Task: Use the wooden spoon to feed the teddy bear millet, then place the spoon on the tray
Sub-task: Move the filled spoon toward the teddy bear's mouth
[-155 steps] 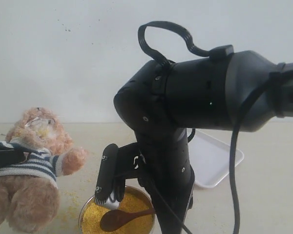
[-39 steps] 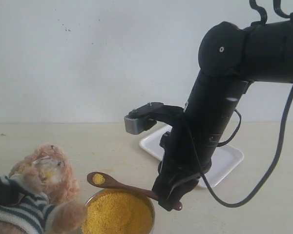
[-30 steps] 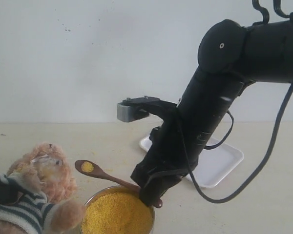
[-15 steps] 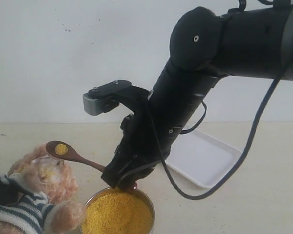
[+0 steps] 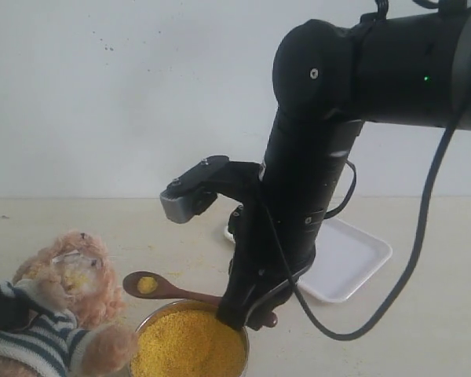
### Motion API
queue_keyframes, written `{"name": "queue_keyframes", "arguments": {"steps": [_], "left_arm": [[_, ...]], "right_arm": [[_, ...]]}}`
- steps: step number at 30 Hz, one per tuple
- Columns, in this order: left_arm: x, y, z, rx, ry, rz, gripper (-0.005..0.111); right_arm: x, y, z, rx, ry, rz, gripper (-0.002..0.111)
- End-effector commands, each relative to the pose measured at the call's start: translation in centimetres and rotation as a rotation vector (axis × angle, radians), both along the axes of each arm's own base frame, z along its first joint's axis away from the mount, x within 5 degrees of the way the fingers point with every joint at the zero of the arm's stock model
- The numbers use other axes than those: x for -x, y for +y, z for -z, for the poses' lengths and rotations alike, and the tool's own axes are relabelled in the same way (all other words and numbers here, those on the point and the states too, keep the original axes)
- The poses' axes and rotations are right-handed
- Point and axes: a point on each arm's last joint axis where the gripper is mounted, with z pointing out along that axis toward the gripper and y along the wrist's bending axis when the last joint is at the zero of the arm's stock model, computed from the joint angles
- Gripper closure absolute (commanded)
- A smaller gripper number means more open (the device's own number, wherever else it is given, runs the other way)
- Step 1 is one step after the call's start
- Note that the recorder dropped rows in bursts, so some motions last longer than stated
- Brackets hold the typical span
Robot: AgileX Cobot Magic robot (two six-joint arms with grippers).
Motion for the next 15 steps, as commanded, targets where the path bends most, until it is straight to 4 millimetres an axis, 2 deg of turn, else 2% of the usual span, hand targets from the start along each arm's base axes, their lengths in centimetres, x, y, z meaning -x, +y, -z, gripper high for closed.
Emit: {"name": "queue_keyframes", "arguments": {"steps": [1, 4, 9, 12, 15], "left_arm": [[0.2, -0.2, -0.2, 0.013, -0.007, 0.010, 0.103], [0.3, -0.3, -0.2, 0.022, -0.005, 0.018, 0.103], [0.2, -0.3, -0.3, 0.038, -0.007, 0.014, 0.103], [0.2, -0.4, -0.4, 0.044, -0.007, 0.014, 0.103], [0.3, -0.4, -0.4, 0.047, -0.007, 0.017, 0.103]], "right_arm": [[-0.5, -0.8, 0.1, 0.094, -0.052, 0.023, 0.109], [-0.5, -0.8, -0.3, 0.079, -0.056, 0.034, 0.109], [-0.9, 0.0, -3.1, -0.017, -0.097, 0.074, 0.109], [-0.2, 1.0, -3.5, -0.126, -0.024, 0.076, 0.109], [-0.7, 1.8, -3.8, -0.212, -0.082, 0.091, 0.109]]}}
